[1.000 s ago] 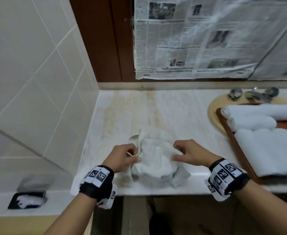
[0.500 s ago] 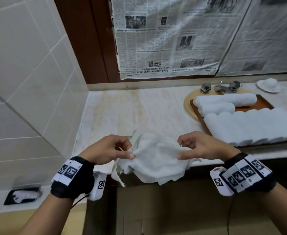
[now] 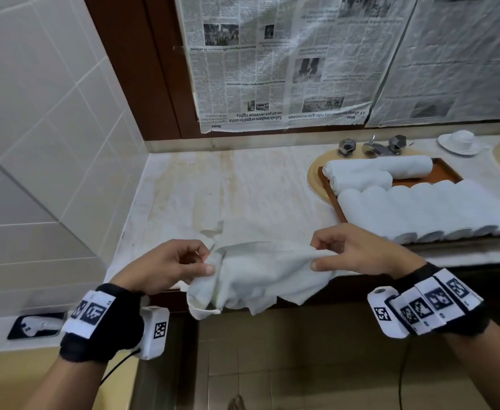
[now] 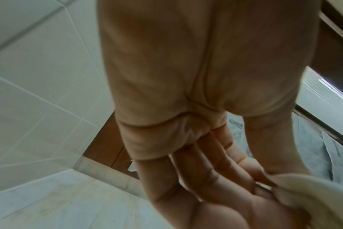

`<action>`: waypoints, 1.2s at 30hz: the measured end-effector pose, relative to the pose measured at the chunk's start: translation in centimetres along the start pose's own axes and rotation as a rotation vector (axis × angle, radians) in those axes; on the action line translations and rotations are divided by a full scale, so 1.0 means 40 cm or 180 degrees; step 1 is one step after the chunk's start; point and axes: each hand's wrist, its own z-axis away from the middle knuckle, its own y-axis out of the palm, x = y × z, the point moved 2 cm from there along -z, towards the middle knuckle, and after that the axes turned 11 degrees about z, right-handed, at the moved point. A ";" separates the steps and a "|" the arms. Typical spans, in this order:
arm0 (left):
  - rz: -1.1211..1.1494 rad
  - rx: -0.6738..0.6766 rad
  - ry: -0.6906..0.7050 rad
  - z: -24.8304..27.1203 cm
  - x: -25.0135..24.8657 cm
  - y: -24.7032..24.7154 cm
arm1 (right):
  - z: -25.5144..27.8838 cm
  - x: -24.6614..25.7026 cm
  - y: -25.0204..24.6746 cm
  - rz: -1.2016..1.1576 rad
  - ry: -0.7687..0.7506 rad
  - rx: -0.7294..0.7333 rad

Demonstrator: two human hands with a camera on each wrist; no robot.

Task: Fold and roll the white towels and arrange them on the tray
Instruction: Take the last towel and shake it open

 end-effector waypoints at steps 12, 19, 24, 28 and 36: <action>-0.0019 -0.0239 0.0115 0.017 -0.011 0.081 | 0.042 -0.036 -0.023 0.0220 -0.0221 -0.0486; -0.0888 -0.1070 0.0311 -0.099 0.100 0.055 | -0.061 -0.127 0.084 0.0513 -0.0009 -0.0827; -0.1308 -0.1279 0.0004 -0.260 0.199 0.043 | -0.163 -0.184 0.183 0.0625 0.0419 -0.0978; -0.1181 -0.1489 -0.0114 -0.343 0.253 0.052 | -0.251 -0.237 0.259 0.0340 0.0778 -0.1101; -0.1462 -0.0658 -0.0592 -0.290 0.304 0.065 | -0.267 -0.280 0.305 0.0270 0.0685 0.0049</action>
